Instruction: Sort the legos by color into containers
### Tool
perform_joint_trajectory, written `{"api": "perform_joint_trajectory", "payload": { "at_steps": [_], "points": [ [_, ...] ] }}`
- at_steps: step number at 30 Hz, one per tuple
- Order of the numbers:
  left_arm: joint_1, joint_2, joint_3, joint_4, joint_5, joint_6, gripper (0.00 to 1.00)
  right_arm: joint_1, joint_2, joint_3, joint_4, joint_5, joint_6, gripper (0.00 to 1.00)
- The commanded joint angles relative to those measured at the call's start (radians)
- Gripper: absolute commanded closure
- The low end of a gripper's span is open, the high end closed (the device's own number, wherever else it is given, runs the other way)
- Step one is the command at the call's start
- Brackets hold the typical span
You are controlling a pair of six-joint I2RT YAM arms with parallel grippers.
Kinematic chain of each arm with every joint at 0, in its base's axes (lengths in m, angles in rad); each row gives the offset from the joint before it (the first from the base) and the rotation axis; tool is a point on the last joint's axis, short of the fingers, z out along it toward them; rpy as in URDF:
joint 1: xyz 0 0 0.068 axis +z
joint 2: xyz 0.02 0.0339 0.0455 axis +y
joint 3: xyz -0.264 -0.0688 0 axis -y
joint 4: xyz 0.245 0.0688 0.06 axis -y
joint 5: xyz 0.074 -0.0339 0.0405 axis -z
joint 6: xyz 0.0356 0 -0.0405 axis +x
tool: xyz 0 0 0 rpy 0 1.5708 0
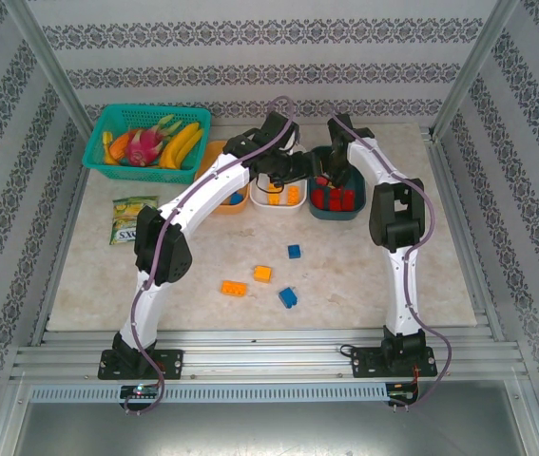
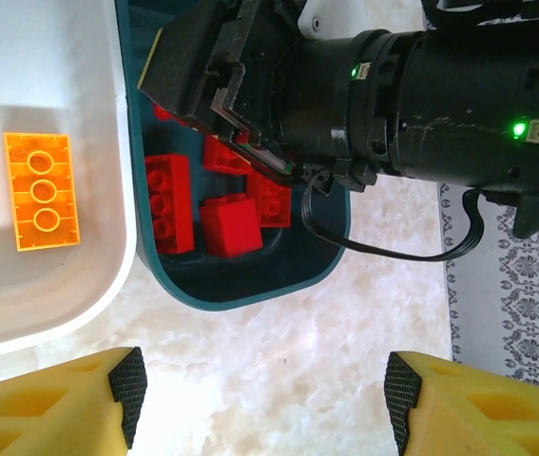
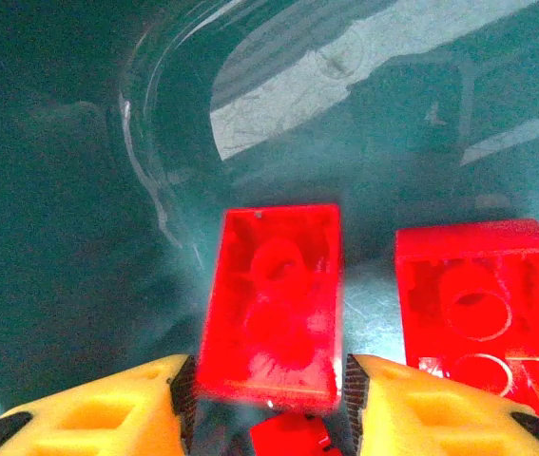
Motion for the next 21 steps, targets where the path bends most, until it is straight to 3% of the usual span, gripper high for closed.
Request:
{"api": "perform_joint_trajectory", "payload": {
  "at_steps": [1,11,18,21],
  "points": [
    [0.012,-0.038,-0.008,-0.054,-0.012,0.028,0.3,-0.004,-0.066,0.007,-0.027,0.011,0.003,0.49],
    [0.011,-0.229,-0.26,-0.062,-0.063,0.06,0.3,0.029,-0.365,-0.144,0.03,0.085,-0.021,0.49],
    [-0.021,-0.358,-0.529,-0.081,-0.085,0.14,0.31,0.165,-0.769,-0.589,0.173,0.171,-0.072,0.48],
    [-0.053,-0.361,-0.601,-0.057,-0.09,0.121,0.31,0.205,-0.973,-0.838,0.239,0.123,-0.098,0.45]
  ]
}}
